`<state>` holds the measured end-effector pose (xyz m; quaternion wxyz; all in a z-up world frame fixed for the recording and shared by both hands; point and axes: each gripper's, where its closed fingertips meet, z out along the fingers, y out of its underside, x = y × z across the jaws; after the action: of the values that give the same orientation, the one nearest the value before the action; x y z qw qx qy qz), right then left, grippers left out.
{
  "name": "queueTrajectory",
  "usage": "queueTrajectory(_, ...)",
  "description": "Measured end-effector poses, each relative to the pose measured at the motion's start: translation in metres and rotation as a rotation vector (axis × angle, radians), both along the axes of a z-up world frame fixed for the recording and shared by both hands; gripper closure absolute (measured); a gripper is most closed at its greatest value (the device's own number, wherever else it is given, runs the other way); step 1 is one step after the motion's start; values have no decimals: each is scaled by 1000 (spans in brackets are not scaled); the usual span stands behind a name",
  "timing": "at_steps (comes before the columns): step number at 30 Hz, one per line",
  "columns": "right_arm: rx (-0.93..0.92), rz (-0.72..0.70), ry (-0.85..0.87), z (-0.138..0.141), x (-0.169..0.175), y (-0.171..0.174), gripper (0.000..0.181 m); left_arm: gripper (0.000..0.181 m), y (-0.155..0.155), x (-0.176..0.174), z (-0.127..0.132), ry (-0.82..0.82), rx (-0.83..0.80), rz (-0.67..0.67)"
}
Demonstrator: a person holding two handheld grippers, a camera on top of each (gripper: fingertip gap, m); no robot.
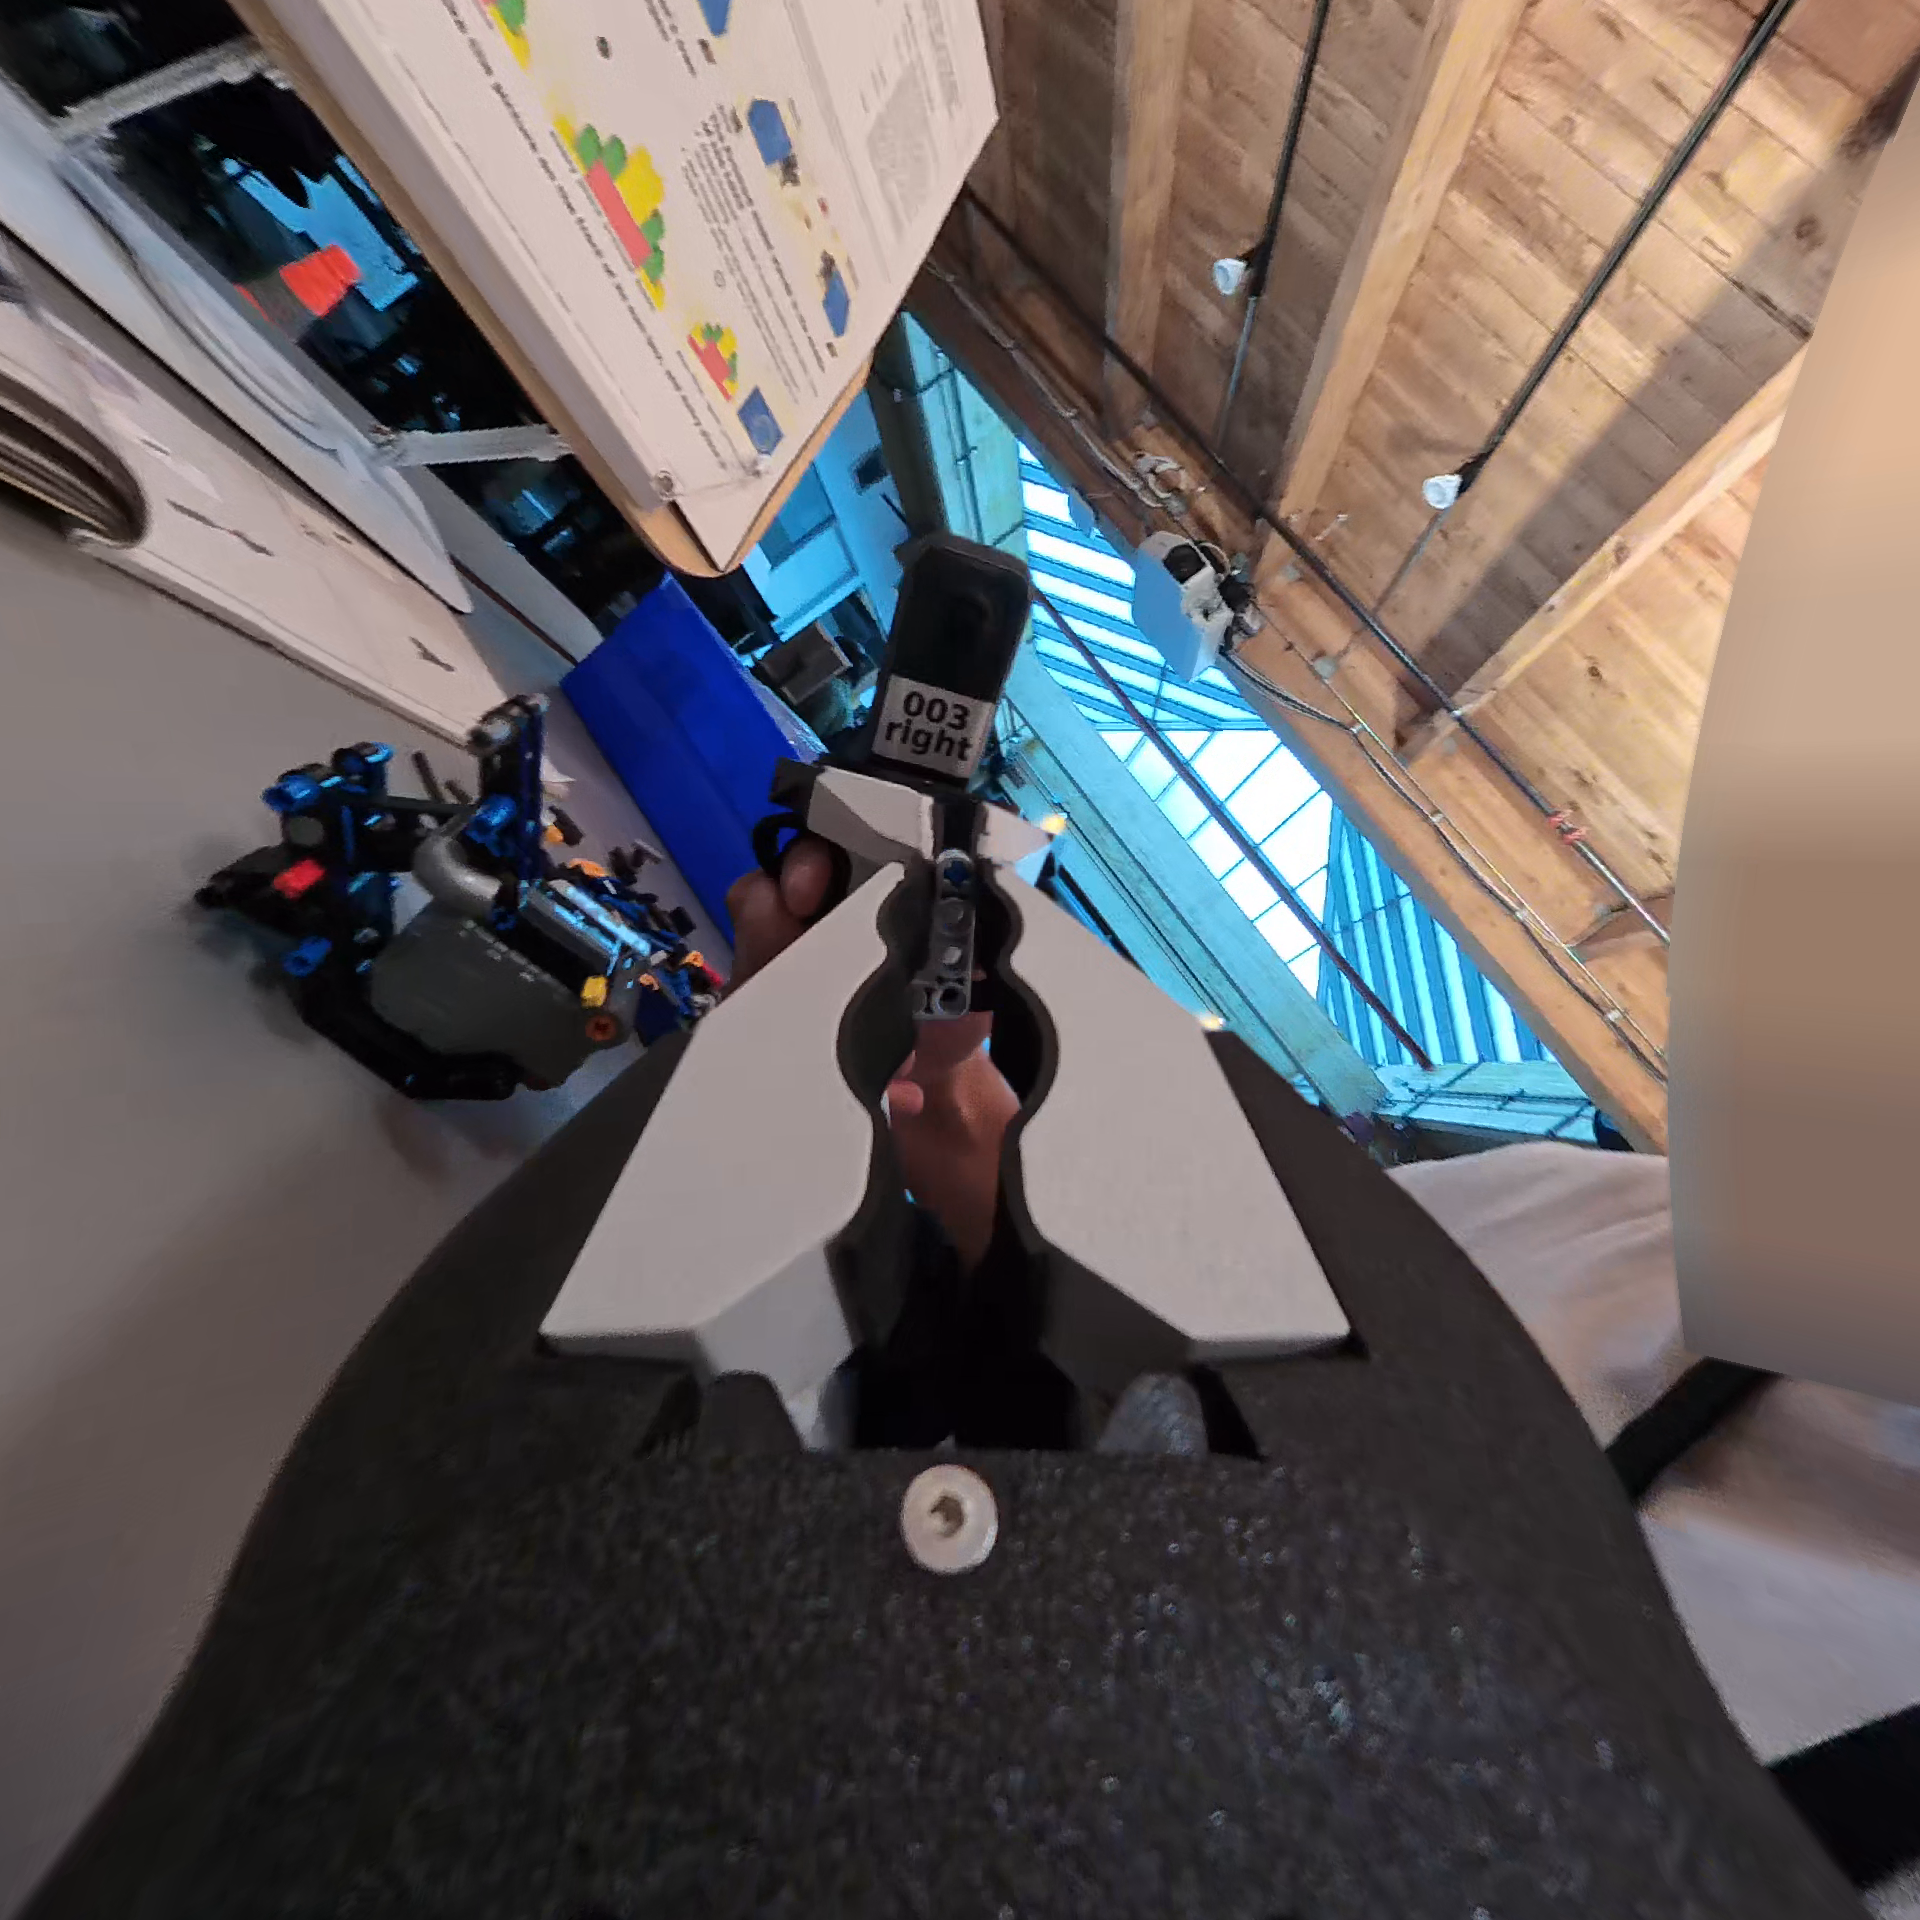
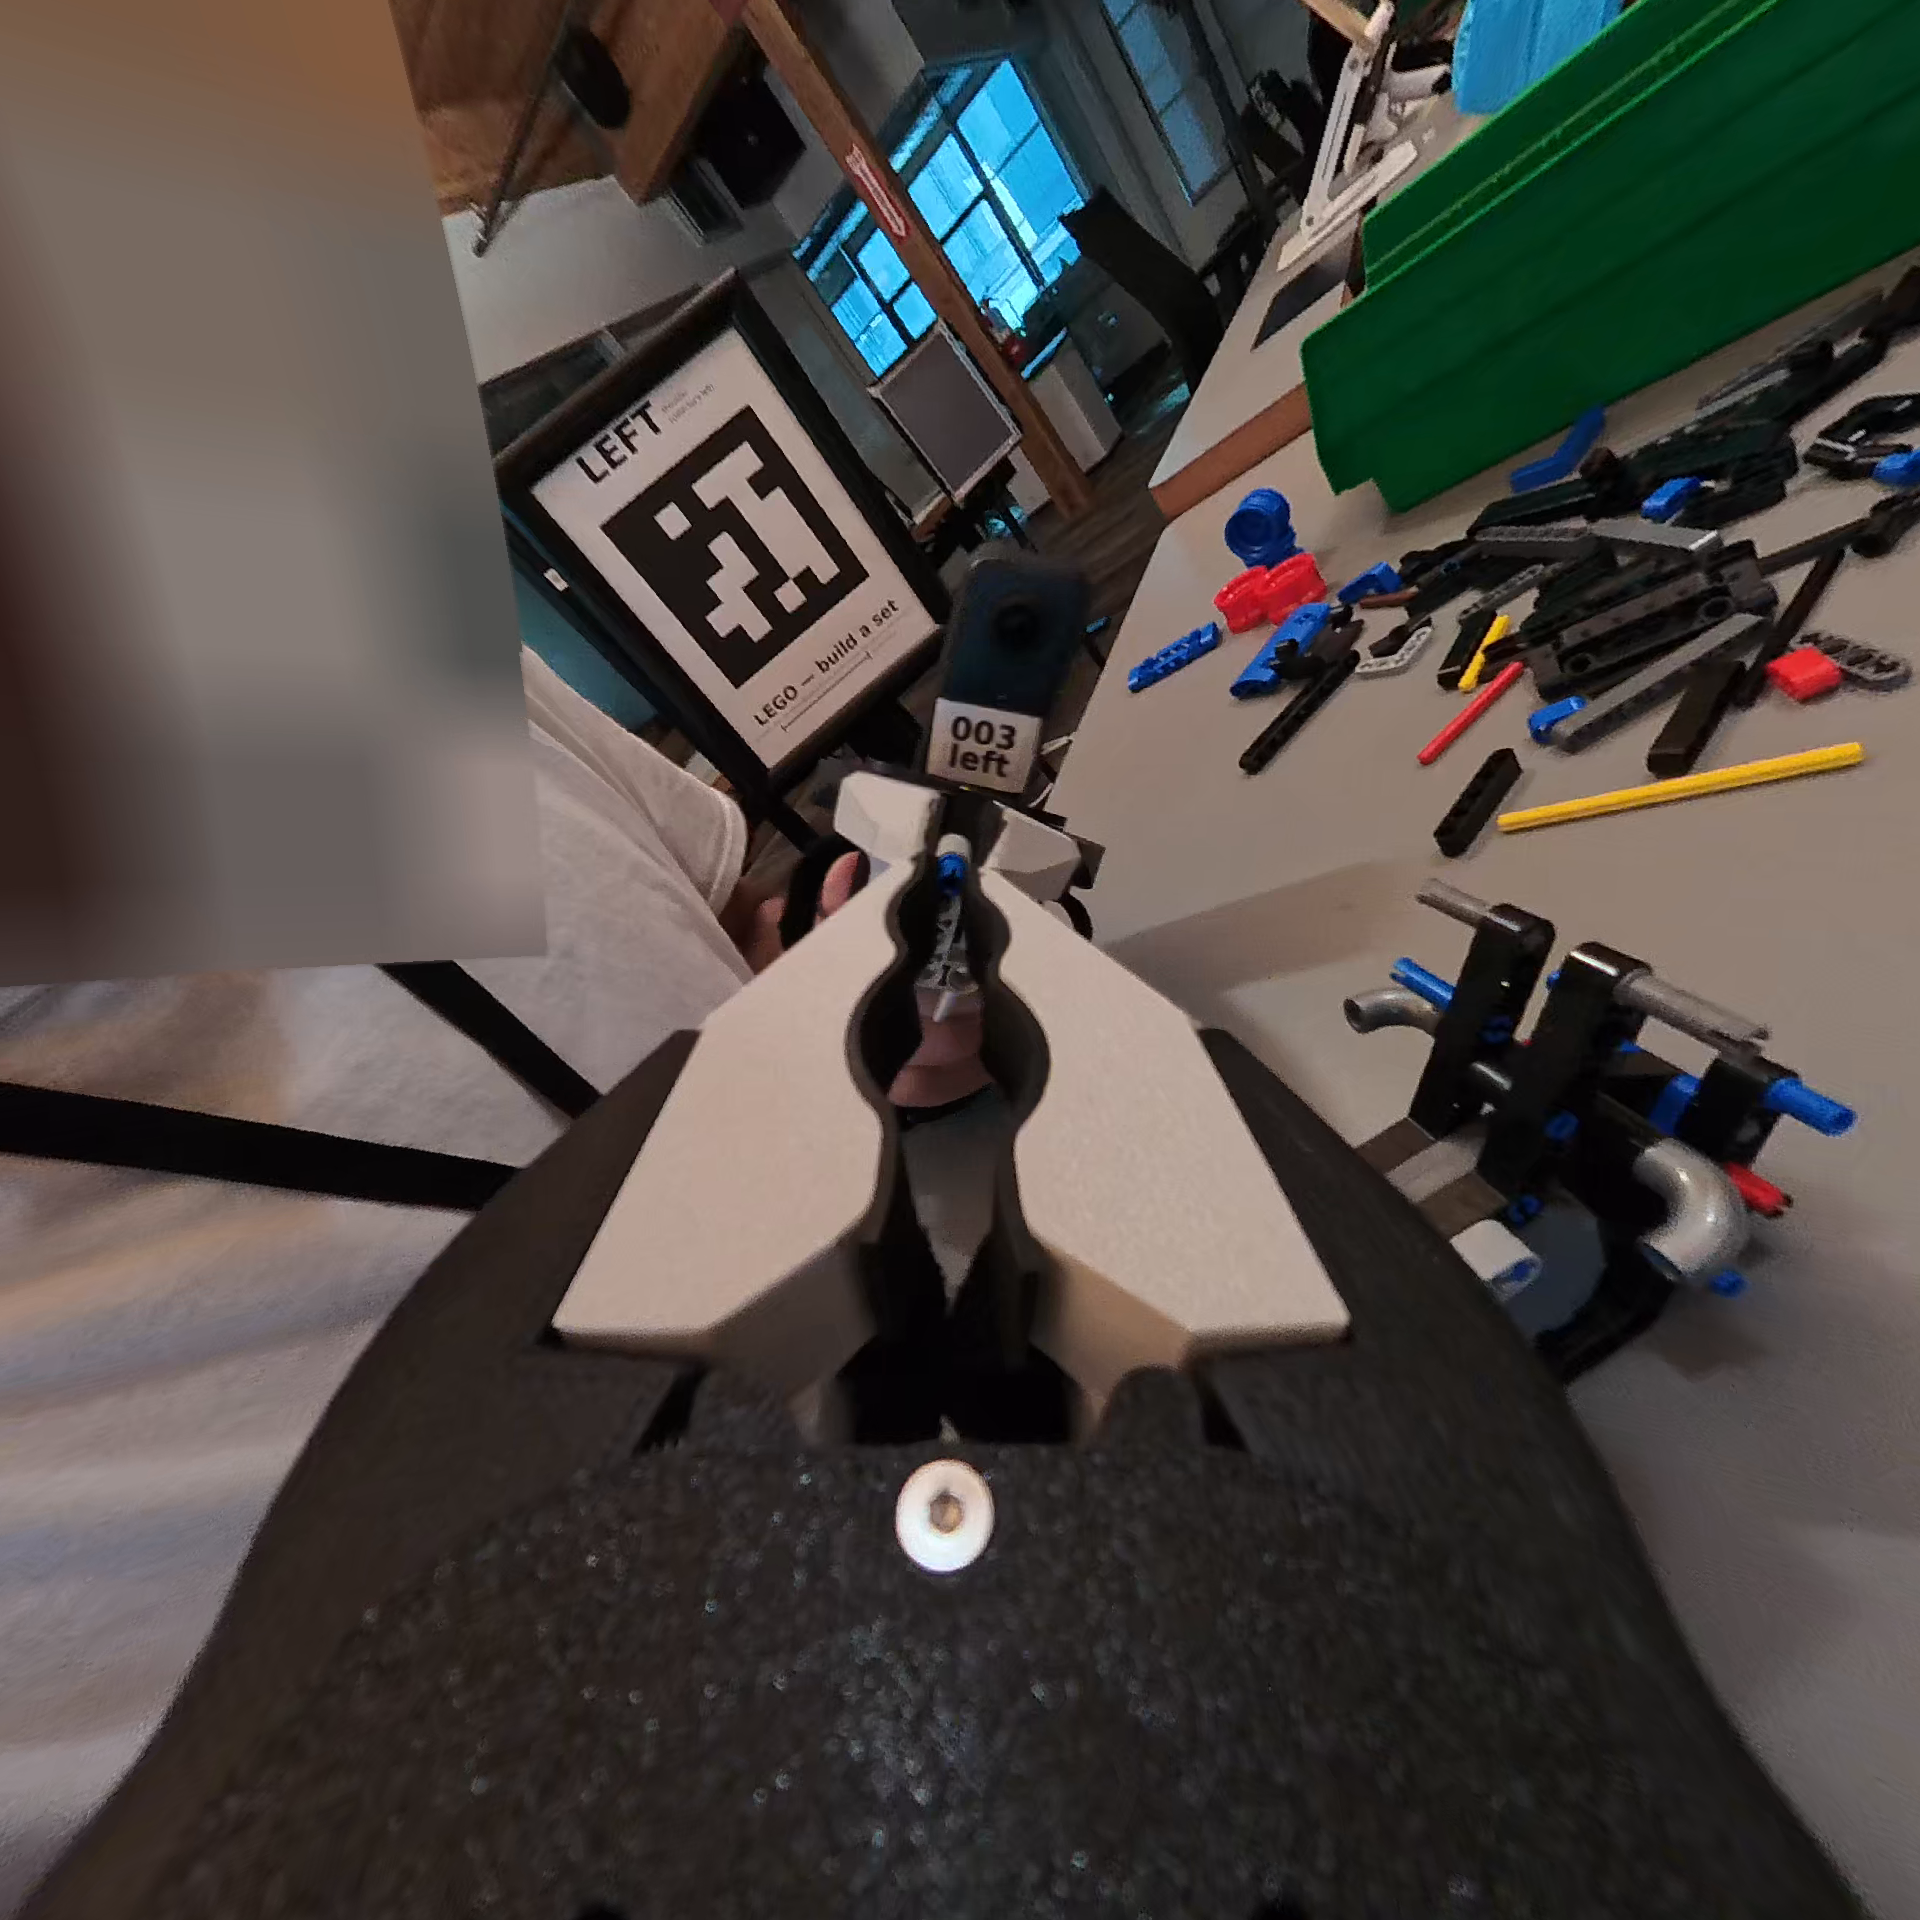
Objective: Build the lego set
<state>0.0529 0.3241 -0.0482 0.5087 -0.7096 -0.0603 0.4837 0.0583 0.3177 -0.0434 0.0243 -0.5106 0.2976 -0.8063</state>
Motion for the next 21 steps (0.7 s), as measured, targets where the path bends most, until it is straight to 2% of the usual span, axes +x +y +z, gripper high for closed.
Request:
queueTrajectory(2,-36,-13,-39,-8,1,3,178,176,3,1,-7,45,-9,25)
queueTrajectory(4,-26,-36,-153,-13,11,2,161,176,7,3,-21,136,-26,63)
queueTrajectory(8,0,-55,-716,-39,51,-16,142,176,10,7,-58,356,-66,71)
queueTrajectory(10,-13,-83,-893,-54,69,-20,134,176,11,12,-69,424,-111,60)
queueTrajectory(14,-71,10,-926,-78,57,-22,119,176,13,24,-77,469,-175,54)
queueTrajectory(19,-15,-32,-1057,-89,57,-15,118,176,11,34,-80,493,-249,40)
queueTrajectory(21,-22,-49,-1092,-95,59,-11,124,176,14,36,-84,514,-259,52)
